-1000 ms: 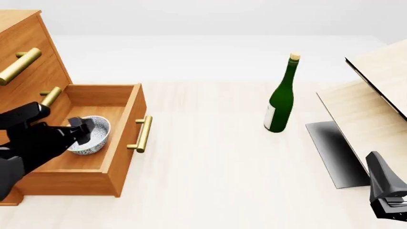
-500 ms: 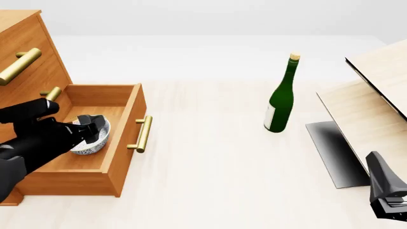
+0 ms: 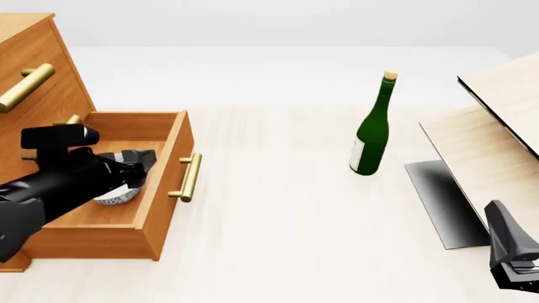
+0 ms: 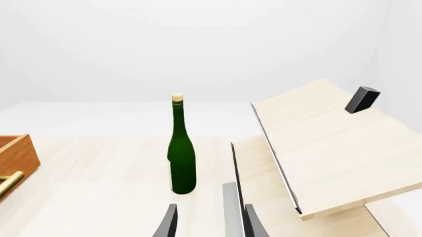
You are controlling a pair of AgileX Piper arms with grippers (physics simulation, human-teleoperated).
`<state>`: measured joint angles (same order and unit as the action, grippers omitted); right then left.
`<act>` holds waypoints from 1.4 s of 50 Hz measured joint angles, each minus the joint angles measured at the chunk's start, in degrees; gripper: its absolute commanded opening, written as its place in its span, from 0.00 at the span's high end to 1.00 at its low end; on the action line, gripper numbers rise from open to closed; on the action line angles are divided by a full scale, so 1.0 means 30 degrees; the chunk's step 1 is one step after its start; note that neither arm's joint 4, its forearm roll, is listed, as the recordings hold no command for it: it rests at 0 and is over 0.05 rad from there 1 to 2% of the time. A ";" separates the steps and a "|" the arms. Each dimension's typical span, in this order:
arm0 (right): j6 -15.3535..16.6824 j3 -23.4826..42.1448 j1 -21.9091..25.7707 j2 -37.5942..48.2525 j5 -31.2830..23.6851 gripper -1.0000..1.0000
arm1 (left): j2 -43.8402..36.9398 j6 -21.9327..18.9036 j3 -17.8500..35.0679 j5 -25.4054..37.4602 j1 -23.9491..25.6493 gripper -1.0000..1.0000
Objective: Put the bowl in the bottom drawer of the cabinet and close it.
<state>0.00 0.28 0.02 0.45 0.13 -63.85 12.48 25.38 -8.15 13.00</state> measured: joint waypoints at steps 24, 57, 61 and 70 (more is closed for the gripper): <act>0.0000 0.0000 0.0001 0.0001 0.0000 0.00 | 0.0512 -0.1657 0.0624 0.1013 0.2147 0.00; 0.0000 0.0000 0.0000 0.0001 0.0000 0.00 | 0.0752 -0.2662 0.1037 0.1651 0.5745 0.00; 0.0000 0.0000 0.0000 0.0001 0.0000 0.00 | 0.0514 -0.2407 0.1078 0.1569 0.6258 0.00; 0.0000 0.0000 0.0001 0.0001 0.0000 0.00 | 0.0095 -0.1850 0.1061 0.1401 0.7191 0.00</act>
<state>0.00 0.28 0.03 0.45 0.13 -63.56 6.93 28.56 -3.95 34.57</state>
